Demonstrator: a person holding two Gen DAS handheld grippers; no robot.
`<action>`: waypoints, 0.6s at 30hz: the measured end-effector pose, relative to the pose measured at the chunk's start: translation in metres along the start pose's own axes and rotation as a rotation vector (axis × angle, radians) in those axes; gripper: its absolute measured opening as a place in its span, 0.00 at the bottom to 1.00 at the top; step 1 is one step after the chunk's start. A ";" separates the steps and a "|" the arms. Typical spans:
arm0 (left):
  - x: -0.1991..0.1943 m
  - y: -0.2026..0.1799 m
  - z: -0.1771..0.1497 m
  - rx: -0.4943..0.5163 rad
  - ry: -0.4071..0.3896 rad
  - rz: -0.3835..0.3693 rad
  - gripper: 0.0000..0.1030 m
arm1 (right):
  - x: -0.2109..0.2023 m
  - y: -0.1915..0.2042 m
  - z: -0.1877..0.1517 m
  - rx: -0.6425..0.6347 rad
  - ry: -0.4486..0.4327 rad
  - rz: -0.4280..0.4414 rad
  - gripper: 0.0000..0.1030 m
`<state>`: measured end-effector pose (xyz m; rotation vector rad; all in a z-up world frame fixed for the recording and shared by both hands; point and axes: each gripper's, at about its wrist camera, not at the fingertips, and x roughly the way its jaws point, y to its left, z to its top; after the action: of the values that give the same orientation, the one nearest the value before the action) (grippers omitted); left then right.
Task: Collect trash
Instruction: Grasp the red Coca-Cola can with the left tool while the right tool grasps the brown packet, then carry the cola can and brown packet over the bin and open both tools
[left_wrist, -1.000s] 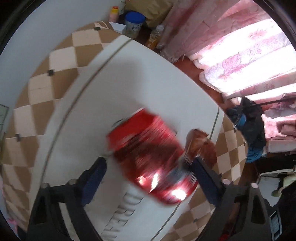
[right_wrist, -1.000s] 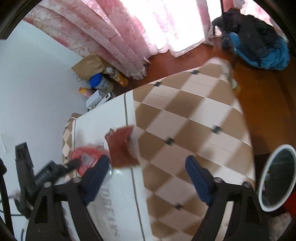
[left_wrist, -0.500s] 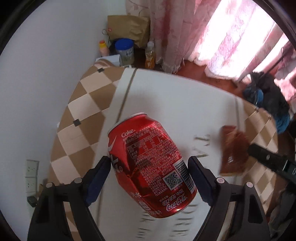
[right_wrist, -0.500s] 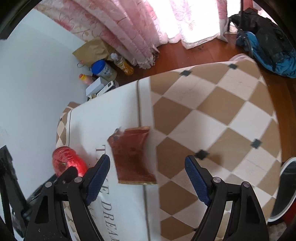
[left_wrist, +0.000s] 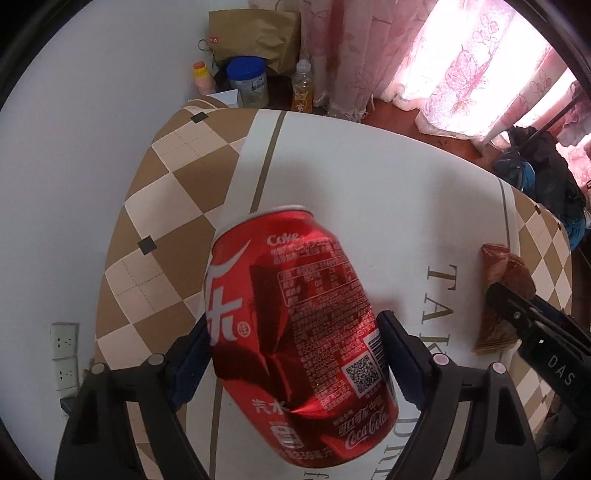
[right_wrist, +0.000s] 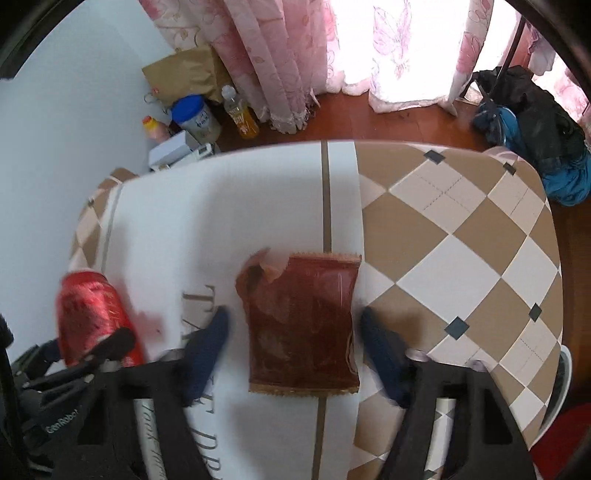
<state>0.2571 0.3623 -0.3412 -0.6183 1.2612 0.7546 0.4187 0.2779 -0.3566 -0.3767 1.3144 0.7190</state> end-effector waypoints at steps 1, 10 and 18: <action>0.000 0.000 -0.001 0.003 -0.010 0.000 0.71 | 0.000 0.000 0.000 -0.010 -0.005 -0.010 0.53; -0.020 -0.004 -0.009 0.024 -0.078 0.021 0.67 | -0.009 -0.011 -0.009 -0.027 -0.031 -0.006 0.44; -0.059 -0.015 -0.026 0.039 -0.166 0.002 0.67 | -0.049 -0.028 -0.032 0.007 -0.097 0.062 0.44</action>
<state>0.2460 0.3234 -0.2889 -0.5127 1.1215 0.7655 0.4090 0.2245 -0.3213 -0.2925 1.2412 0.7752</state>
